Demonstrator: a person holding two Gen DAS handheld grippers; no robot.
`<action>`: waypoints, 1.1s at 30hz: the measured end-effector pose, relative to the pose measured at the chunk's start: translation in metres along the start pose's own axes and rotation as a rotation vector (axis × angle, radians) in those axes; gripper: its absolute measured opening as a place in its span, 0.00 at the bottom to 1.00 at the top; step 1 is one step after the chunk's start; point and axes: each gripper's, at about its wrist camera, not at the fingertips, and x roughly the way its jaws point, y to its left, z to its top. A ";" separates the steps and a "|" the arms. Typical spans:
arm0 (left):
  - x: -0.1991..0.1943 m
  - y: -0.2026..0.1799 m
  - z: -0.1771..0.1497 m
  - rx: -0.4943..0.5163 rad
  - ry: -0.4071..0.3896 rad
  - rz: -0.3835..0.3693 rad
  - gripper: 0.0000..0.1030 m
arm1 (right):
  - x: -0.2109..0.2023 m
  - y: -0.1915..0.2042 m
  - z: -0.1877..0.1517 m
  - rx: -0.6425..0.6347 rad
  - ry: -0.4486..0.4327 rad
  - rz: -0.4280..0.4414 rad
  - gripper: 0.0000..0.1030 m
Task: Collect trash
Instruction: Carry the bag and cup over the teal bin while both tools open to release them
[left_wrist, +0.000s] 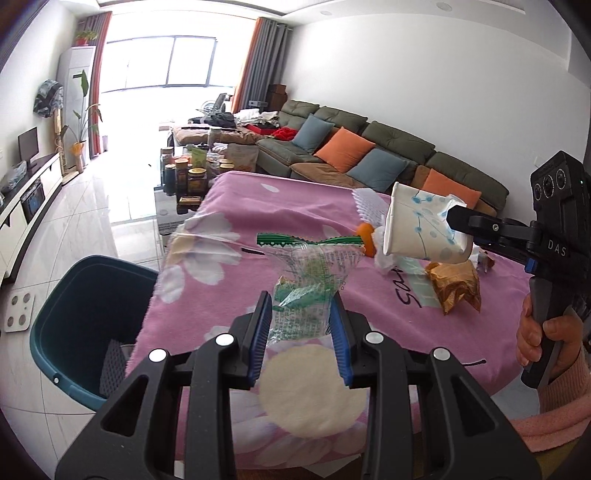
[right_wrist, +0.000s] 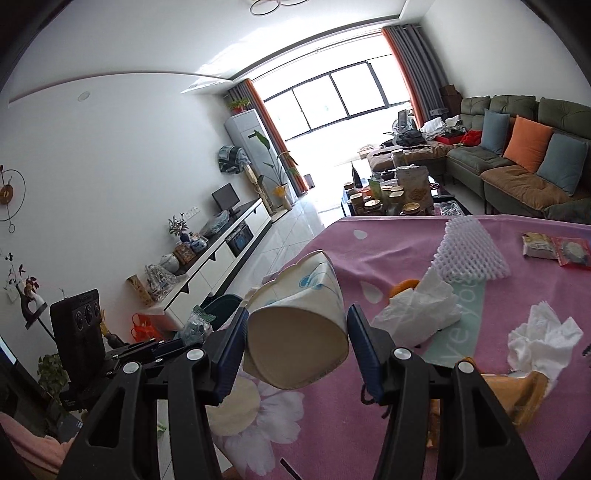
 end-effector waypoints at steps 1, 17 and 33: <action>-0.004 0.008 0.000 -0.014 -0.004 0.018 0.30 | 0.007 0.005 0.001 -0.010 0.009 0.015 0.51; -0.043 0.113 -0.004 -0.173 -0.044 0.238 0.30 | 0.109 0.080 0.018 -0.112 0.170 0.207 0.51; -0.030 0.167 -0.020 -0.259 0.020 0.313 0.30 | 0.179 0.116 0.018 -0.166 0.279 0.232 0.51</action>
